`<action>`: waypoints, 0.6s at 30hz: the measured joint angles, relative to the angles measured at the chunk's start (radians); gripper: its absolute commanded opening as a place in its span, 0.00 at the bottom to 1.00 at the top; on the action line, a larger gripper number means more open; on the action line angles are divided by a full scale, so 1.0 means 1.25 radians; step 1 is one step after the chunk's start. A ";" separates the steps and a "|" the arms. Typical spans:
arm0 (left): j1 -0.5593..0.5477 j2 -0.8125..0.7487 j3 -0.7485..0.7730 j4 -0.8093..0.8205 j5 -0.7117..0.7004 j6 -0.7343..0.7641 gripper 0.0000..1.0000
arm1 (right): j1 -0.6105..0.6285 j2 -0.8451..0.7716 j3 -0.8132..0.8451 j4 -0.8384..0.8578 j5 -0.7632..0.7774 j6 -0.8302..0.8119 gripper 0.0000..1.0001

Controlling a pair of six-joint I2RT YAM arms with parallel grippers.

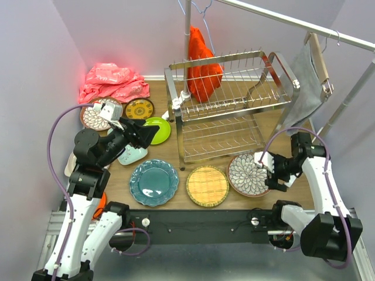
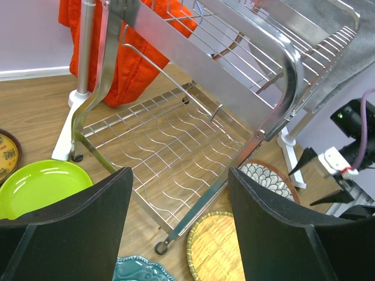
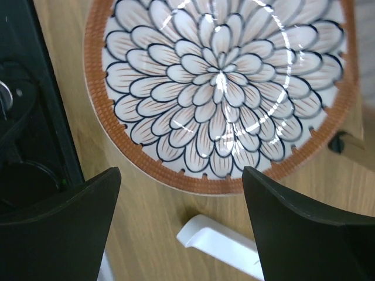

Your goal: Load the plates into the dish rack

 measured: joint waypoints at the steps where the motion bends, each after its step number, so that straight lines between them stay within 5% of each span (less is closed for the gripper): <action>1: 0.000 0.000 -0.001 0.000 -0.003 0.000 0.75 | 0.000 -0.001 -0.020 -0.004 -0.001 -0.046 0.93; 8: 0.000 -0.002 -0.003 -0.007 -0.023 -0.009 0.75 | 0.000 -0.011 -0.081 -0.032 -0.008 -0.266 0.92; 18: 0.000 -0.019 -0.012 -0.013 -0.046 -0.030 0.75 | 0.021 0.020 -0.082 -0.040 0.004 -0.328 0.94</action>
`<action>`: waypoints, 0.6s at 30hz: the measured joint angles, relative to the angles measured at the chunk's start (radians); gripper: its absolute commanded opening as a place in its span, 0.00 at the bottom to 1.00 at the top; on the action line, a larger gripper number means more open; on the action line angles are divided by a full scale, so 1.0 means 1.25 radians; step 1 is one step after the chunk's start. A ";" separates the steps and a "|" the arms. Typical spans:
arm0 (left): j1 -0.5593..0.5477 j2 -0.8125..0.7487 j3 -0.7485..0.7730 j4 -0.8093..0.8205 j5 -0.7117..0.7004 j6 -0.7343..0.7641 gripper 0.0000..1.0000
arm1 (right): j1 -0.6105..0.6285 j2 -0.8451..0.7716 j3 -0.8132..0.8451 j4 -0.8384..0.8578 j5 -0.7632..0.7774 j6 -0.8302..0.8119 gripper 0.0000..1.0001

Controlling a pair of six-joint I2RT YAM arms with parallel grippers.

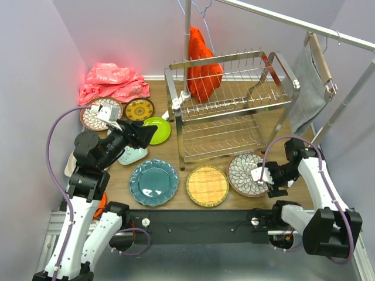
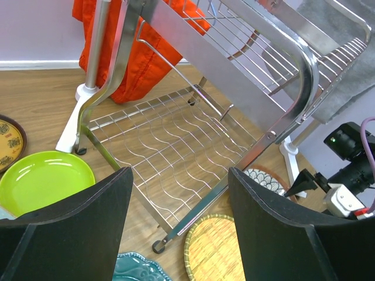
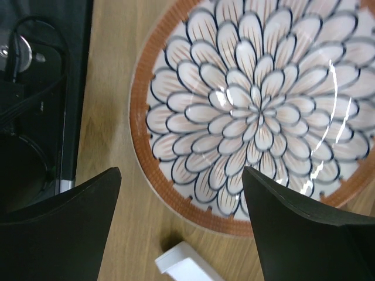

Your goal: Load the plates into the dish rack

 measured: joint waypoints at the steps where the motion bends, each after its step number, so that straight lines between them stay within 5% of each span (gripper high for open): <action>1: 0.000 -0.002 -0.003 0.000 -0.002 -0.003 0.75 | 0.018 -0.002 0.000 0.000 -0.001 -0.001 0.94; 11: 0.000 -0.009 -0.022 0.000 -0.007 -0.018 0.75 | 0.216 -0.038 -0.035 0.000 -0.048 -0.011 0.92; 18: 0.000 -0.018 -0.034 0.001 -0.013 -0.034 0.75 | 0.378 0.015 -0.034 0.064 -0.050 0.032 0.77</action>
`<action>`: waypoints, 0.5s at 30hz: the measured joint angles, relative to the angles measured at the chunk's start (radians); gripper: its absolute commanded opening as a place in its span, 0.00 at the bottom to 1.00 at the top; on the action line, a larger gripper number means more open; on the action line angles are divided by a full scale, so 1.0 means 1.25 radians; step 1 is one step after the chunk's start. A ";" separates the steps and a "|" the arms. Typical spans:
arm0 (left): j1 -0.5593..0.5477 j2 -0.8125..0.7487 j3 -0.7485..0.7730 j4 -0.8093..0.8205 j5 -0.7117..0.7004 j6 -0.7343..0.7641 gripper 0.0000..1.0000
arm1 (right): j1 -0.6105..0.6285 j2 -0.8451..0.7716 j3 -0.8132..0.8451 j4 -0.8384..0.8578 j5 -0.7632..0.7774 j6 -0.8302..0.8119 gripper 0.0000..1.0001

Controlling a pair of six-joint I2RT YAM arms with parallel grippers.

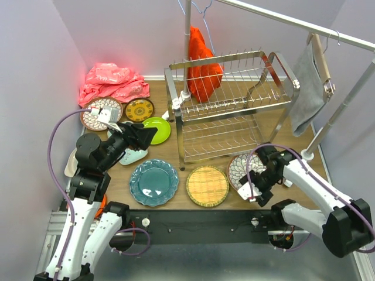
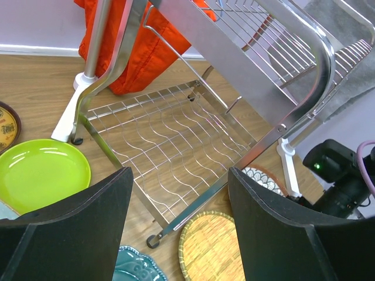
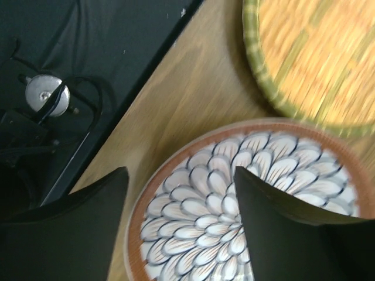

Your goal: Load the plates into the dish rack

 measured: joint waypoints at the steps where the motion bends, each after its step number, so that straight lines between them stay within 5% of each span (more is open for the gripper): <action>1: 0.000 -0.002 -0.002 0.000 -0.002 -0.002 0.75 | 0.036 -0.001 0.000 0.019 0.003 0.026 0.75; 7: 0.000 -0.009 -0.002 0.000 -0.015 -0.008 0.75 | 0.214 -0.002 0.000 0.109 0.032 0.208 0.65; 15: 0.000 -0.025 -0.002 -0.020 -0.034 -0.009 0.75 | 0.259 -0.039 0.000 0.152 0.094 0.407 0.64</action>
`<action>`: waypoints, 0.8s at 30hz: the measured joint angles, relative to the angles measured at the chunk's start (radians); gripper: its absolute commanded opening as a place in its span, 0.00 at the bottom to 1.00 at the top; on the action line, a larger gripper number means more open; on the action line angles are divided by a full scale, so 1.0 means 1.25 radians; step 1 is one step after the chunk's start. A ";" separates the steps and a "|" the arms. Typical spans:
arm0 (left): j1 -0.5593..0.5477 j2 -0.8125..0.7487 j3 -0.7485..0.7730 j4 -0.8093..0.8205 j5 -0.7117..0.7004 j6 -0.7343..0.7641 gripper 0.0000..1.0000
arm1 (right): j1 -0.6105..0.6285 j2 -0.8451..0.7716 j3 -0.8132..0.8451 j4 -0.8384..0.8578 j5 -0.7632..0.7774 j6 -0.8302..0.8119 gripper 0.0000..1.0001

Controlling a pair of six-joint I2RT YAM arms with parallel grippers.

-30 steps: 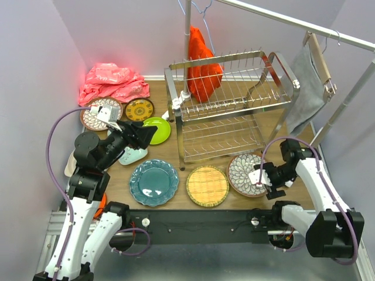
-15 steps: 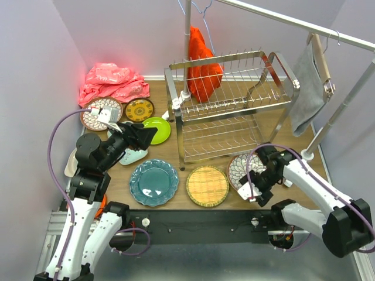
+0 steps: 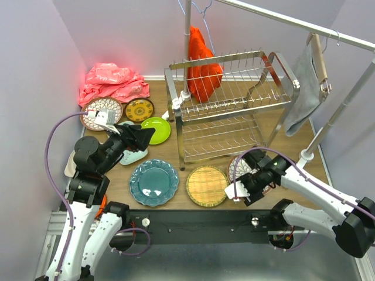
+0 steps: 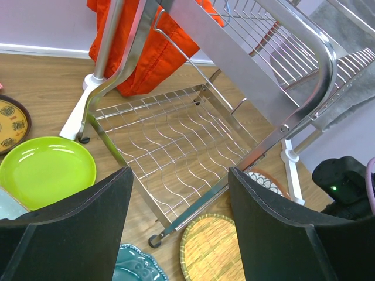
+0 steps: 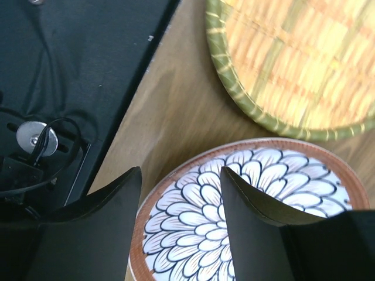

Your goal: Load the plates into the dish rack

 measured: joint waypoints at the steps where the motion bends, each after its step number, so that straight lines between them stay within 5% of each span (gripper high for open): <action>1: 0.000 -0.002 0.000 -0.001 -0.001 0.000 0.75 | 0.002 -0.006 0.000 0.004 0.006 0.017 0.64; 7: 0.000 -0.005 0.000 -0.003 -0.003 -0.006 0.75 | 0.029 -0.005 0.000 0.032 0.049 0.145 0.59; 15: 0.000 -0.006 0.000 -0.004 -0.003 -0.008 0.75 | 0.191 0.079 0.012 0.116 0.165 0.401 0.54; 24: 0.000 -0.024 0.000 -0.013 -0.009 -0.008 0.75 | 0.208 0.083 0.007 0.177 0.281 0.542 0.54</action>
